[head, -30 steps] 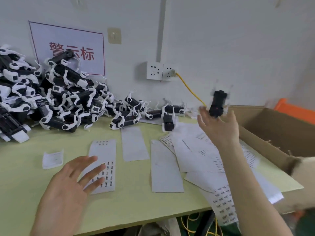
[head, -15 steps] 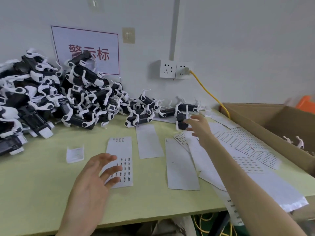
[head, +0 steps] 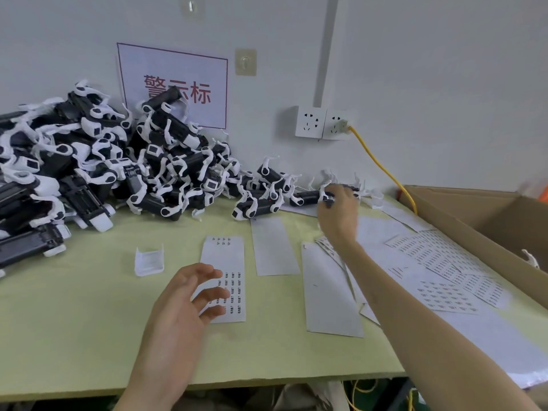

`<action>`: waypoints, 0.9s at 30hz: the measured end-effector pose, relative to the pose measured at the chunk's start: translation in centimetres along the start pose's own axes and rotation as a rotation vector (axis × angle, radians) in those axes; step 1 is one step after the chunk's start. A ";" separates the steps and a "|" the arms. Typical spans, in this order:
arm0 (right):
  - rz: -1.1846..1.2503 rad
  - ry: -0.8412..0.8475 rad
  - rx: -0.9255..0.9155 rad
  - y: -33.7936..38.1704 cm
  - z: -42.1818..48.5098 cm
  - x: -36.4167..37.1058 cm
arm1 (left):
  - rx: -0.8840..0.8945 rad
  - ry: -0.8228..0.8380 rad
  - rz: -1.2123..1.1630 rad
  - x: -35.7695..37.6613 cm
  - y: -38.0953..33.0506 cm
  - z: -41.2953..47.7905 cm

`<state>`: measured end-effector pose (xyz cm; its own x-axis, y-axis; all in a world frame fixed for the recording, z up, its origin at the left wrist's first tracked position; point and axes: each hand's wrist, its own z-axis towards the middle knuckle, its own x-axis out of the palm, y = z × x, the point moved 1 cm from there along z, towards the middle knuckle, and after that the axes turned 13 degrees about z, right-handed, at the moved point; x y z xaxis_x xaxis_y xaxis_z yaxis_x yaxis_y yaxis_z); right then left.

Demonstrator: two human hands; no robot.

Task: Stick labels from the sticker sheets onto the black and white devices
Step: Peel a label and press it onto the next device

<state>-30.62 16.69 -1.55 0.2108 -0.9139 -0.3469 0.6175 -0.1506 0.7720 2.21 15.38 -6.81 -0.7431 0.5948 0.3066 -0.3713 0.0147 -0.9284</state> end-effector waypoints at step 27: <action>1.337 0.661 0.477 14.5 -9.6 -1.2 | -0.043 -0.004 0.021 0.3 0.1 0.2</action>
<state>-14.68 19.19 4.97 0.7507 -0.1752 0.6370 -0.5429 0.3859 0.7459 1.88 15.39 -6.79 -0.7527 0.5924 0.2873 -0.3313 0.0363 -0.9428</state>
